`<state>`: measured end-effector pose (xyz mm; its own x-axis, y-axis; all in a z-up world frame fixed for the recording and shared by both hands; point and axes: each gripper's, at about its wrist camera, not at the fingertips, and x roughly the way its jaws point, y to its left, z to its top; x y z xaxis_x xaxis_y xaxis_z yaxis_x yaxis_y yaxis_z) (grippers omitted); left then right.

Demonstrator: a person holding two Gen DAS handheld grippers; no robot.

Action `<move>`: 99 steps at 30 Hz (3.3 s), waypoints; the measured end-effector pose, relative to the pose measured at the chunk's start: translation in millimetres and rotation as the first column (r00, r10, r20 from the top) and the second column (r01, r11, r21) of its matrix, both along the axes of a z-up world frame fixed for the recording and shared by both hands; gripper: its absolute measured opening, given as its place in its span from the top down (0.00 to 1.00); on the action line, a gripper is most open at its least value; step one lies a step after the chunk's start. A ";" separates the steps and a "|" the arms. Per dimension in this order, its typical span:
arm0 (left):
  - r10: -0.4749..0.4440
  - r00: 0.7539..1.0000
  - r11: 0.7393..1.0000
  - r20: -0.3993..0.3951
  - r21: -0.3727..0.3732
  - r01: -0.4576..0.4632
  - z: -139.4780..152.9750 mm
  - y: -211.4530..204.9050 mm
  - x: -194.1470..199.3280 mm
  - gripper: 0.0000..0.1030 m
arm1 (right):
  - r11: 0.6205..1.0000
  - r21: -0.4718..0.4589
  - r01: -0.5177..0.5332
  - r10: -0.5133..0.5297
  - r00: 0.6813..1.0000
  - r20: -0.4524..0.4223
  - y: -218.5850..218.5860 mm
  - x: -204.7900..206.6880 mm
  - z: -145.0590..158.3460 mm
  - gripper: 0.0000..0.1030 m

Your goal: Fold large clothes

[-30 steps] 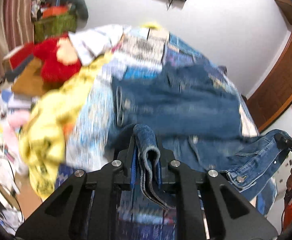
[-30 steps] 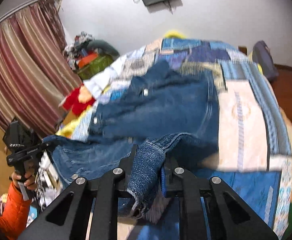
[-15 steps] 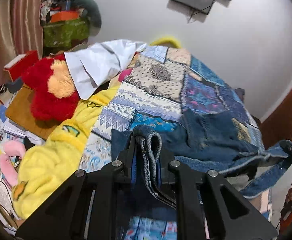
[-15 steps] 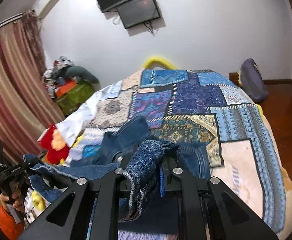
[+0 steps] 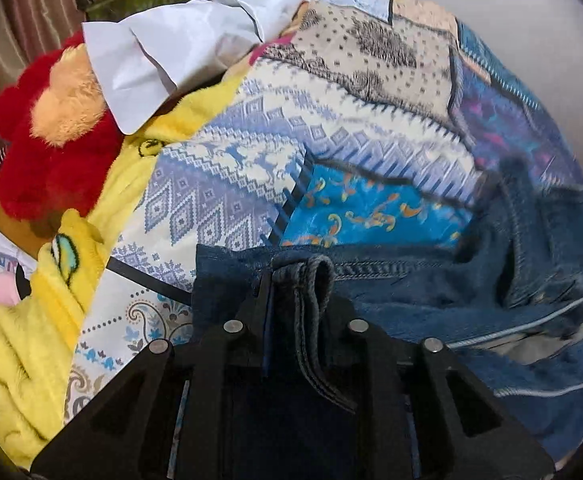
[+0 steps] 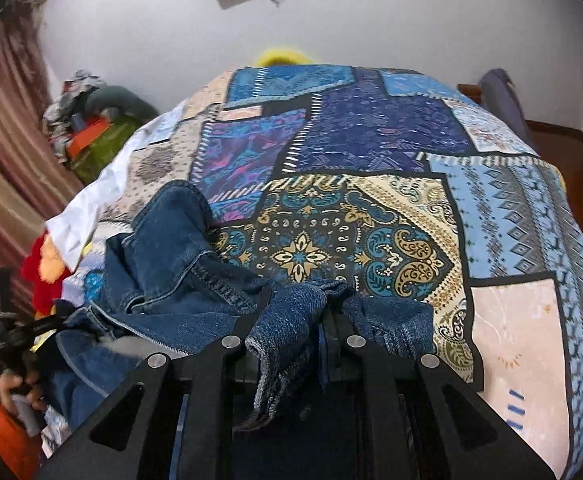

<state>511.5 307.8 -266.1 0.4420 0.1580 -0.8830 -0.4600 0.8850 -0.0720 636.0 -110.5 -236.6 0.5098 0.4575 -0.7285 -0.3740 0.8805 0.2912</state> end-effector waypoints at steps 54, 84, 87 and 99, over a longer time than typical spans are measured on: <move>-0.180 0.978 0.935 -0.102 0.291 0.203 14.5 -49.4 13.6 0.32 | 0.919 -0.333 -0.212 0.266 0.955 0.128 60.9 -58.8 -2.5 0.83; -0.320 0.946 0.936 -0.049 0.139 0.324 27.2 -77.5 -71.3 0.27 | 0.884 -0.225 -0.410 0.412 0.910 -0.040 141.1 -131.5 -18.9 0.83; -0.297 0.949 0.918 -0.103 0.242 0.313 9.4 -80.6 -83.2 0.27 | 0.857 -0.313 -0.410 0.415 0.908 -0.053 134.1 -134.5 -38.8 0.84; -0.174 0.983 0.953 -0.061 0.239 0.183 16.3 -39.4 -134.8 0.19 | 0.907 -0.332 -0.257 0.275 0.961 0.008 34.8 -131.9 -12.8 0.84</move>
